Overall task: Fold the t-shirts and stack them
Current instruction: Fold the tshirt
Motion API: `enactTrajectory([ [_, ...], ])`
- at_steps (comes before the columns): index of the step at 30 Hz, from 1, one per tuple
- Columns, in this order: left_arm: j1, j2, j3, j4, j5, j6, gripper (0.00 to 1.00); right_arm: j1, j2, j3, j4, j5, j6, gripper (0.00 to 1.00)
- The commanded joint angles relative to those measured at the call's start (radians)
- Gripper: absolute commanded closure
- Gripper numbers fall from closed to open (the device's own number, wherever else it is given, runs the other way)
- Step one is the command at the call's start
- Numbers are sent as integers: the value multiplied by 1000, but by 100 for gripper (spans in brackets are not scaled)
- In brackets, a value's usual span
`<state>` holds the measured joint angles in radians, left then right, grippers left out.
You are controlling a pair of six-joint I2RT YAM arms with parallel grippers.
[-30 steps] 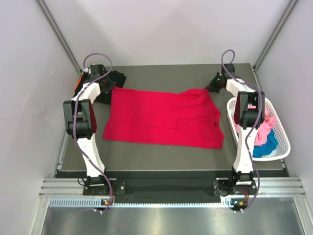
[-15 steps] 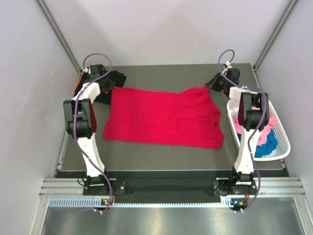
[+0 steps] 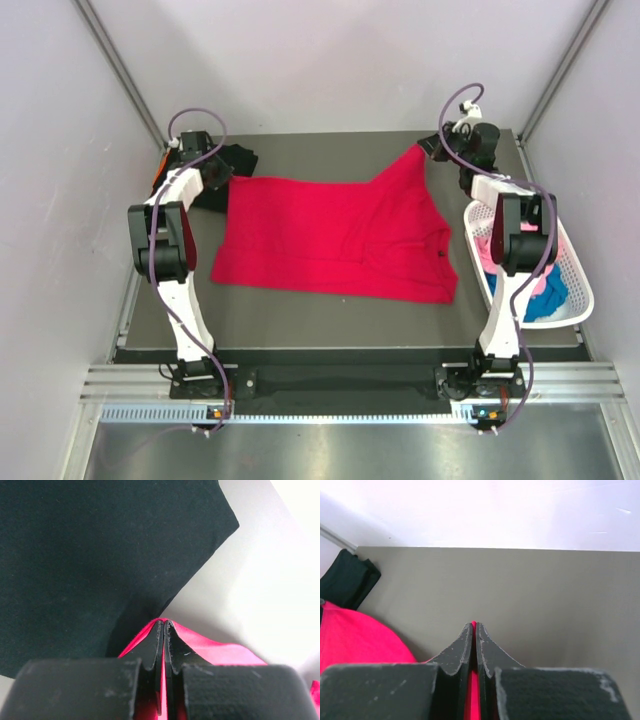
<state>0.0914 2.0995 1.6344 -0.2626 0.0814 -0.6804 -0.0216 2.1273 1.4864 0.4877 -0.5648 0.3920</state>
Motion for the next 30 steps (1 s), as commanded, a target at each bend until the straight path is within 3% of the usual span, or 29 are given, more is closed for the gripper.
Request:
enactTrajectory([
  [1, 10, -22, 41, 17, 3, 18, 100, 8, -21, 43, 74, -36, -47, 100],
  [10, 39, -45, 41, -15, 58, 35, 100, 8, -128, -93, 51, -44, -129, 100],
  [20, 64, -94, -20, -37, 225, 50, 100, 8, -308, -288, 34, -14, -199, 100],
  [30, 67, -151, -62, -133, 290, 113, 100, 8, -454, -482, 49, -3, -180, 100],
])
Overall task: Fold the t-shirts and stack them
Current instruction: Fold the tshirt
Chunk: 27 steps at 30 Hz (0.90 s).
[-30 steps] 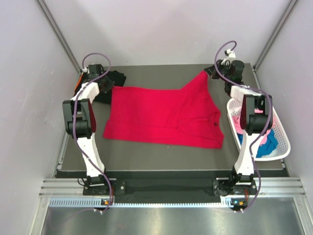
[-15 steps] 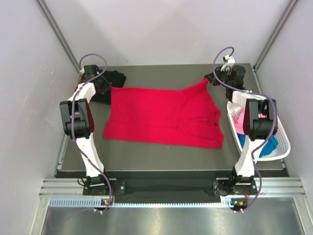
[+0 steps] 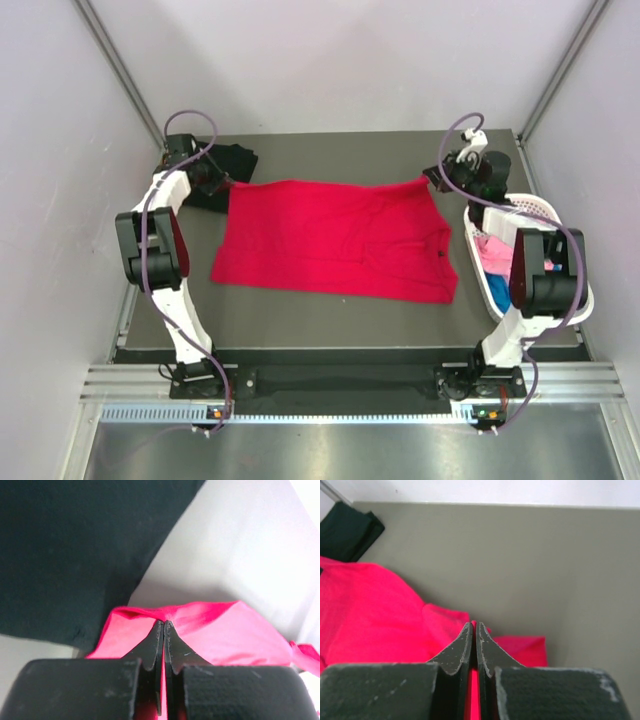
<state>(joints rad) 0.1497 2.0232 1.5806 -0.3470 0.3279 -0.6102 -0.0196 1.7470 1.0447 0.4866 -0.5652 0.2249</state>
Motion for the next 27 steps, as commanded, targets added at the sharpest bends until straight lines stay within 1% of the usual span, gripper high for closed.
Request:
enactTrajectory([
  [1, 10, -80, -17, -61, 43, 53, 100, 6, -95, -57, 52, -2, -12, 100],
  [5, 13, -109, -44, -110, 17, 78, 100, 6, -148, -149, 50, 4, -19, 100],
  [11, 36, -126, -74, -175, 10, 101, 100, 6, -231, -235, -11, 53, -58, 100],
  [17, 53, -123, -73, -250, -29, 138, 100, 6, -300, -319, -6, 34, -45, 100],
  [21, 54, -130, -79, -277, -47, 153, 100, 6, -348, -360, -29, 34, -53, 100],
  [27, 56, -118, -94, -300, -55, 165, 100, 6, -461, -434, -77, 53, -85, 100],
])
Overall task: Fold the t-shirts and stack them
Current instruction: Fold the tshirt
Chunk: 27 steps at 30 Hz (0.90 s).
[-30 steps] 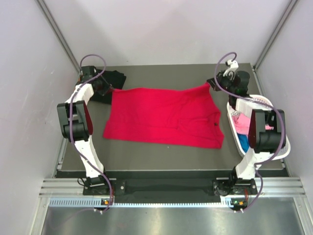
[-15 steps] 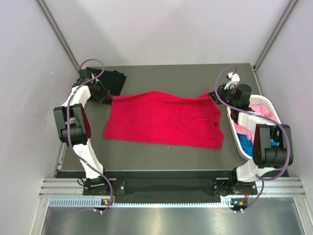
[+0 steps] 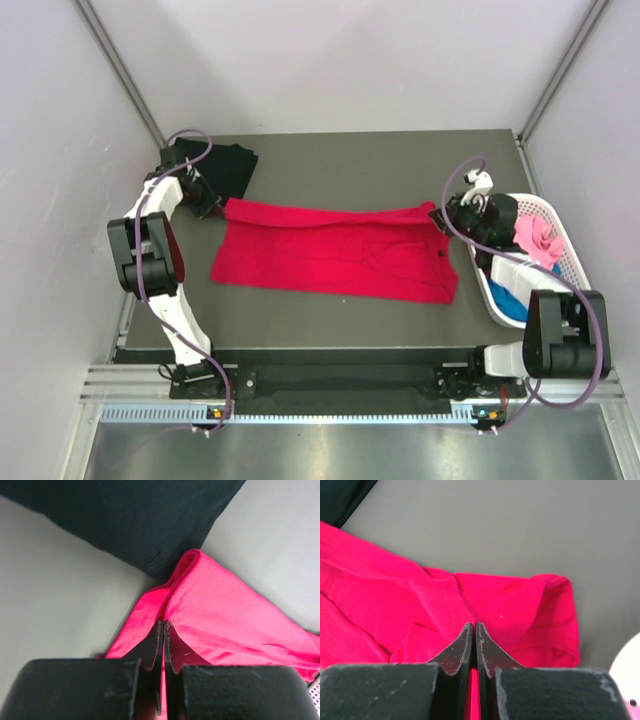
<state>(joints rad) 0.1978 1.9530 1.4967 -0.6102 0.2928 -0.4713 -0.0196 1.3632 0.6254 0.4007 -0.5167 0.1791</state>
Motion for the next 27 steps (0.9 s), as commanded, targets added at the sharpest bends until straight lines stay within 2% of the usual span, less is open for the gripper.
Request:
enactTrajectory([
  [1, 6, -43, -10, -42, -21, 29, 100, 6, -88, -29, 4, 6, -43, 100],
  [12, 6, -66, -10, -117, -70, 54, 100, 6, -170, -92, -37, 26, -40, 100],
  [27, 6, -134, -162, -76, -64, 53, 100, 12, -263, -179, -76, 41, -21, 100],
])
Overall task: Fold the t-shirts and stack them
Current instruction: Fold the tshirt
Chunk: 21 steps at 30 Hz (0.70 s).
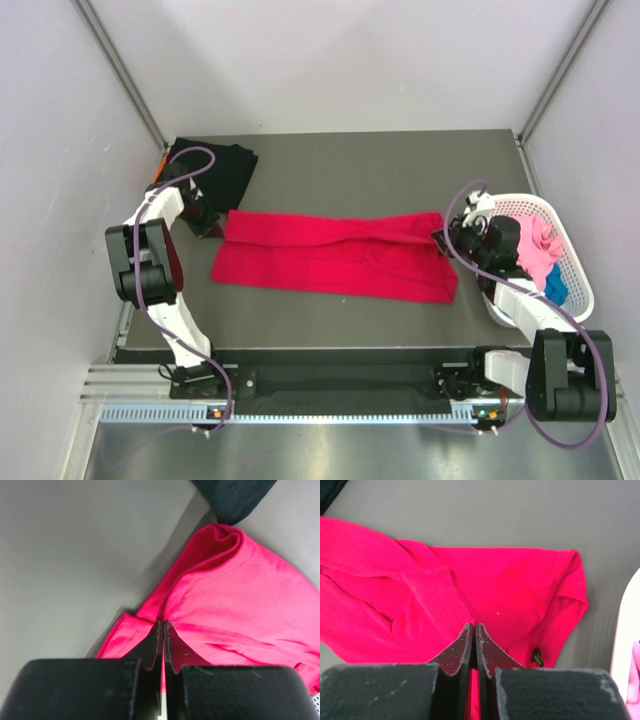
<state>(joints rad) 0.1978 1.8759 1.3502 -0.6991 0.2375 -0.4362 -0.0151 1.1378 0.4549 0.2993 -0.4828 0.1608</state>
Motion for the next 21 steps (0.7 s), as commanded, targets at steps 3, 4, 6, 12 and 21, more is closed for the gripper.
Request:
enactTrajectory([
  [3, 8, -58, -20, 9, -33, 22, 100, 7, -49, -15, 14, 12, -7, 100],
  [4, 6, -58, -19, 4, -46, 24, 100, 7, -53, -16, 9, 16, -9, 100],
  [6, 6, -61, -17, 0, -58, 27, 100, 7, -69, -18, -6, 26, -15, 100],
  [12, 8, -67, -14, -8, -70, 28, 100, 7, -101, -21, -26, 35, -23, 100],
  [21, 6, -38, -46, 19, -89, 30, 100, 7, -59, -24, -99, 26, 34, 99],
])
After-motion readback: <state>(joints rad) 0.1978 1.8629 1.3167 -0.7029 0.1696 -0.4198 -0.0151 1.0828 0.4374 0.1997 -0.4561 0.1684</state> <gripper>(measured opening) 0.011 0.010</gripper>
